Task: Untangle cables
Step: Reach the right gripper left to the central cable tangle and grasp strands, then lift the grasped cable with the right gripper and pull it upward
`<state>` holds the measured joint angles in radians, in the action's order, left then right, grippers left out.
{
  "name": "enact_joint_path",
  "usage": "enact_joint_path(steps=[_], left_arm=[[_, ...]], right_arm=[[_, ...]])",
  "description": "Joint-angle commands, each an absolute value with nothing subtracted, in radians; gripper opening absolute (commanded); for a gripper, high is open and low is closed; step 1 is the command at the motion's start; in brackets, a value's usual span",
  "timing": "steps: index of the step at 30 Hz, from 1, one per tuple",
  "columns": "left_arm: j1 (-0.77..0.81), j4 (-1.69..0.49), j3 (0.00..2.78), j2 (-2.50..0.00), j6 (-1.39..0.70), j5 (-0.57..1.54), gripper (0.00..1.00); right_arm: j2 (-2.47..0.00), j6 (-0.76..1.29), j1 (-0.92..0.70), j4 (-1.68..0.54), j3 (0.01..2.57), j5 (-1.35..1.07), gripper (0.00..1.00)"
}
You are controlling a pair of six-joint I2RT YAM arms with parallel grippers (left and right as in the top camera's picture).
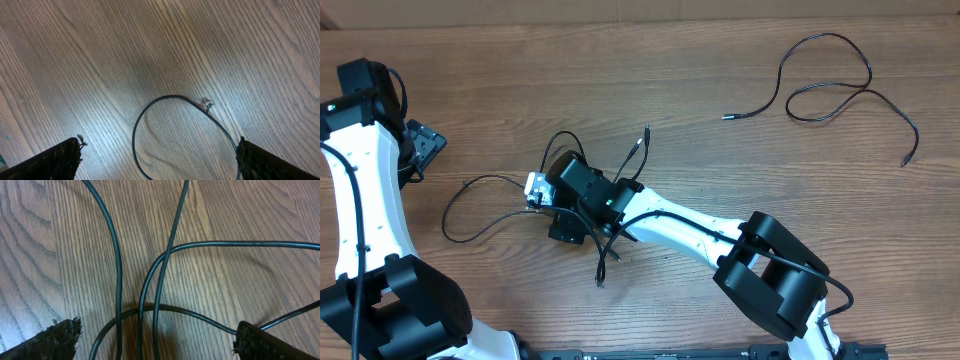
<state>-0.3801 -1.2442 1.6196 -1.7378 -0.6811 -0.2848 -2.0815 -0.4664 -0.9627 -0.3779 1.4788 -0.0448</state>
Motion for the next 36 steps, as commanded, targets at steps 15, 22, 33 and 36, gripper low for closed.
enact_joint_path(steps=[15,22,33,36], left_arm=[[-0.379,-1.244,1.638,-1.746,-0.699,-0.295,1.00],[-0.379,-1.244,1.638,-1.745,-0.699,-0.295,1.00],[-0.379,-1.244,1.638,-1.746,-0.699,-0.295,1.00],[-0.379,-1.244,1.638,-1.745,-0.699,-0.295,1.00]], right_arm=[[-2.145,-0.473,-0.937,-0.318,1.478,-0.043,0.98],[-2.145,-0.469,-0.912,-0.319,1.478,-0.046,0.69],[-2.146,-0.446,-0.911,-0.333,1.478,-0.094,0.46],[-2.146,-0.447,-0.911,-0.344,1.478,-0.102,0.47]])
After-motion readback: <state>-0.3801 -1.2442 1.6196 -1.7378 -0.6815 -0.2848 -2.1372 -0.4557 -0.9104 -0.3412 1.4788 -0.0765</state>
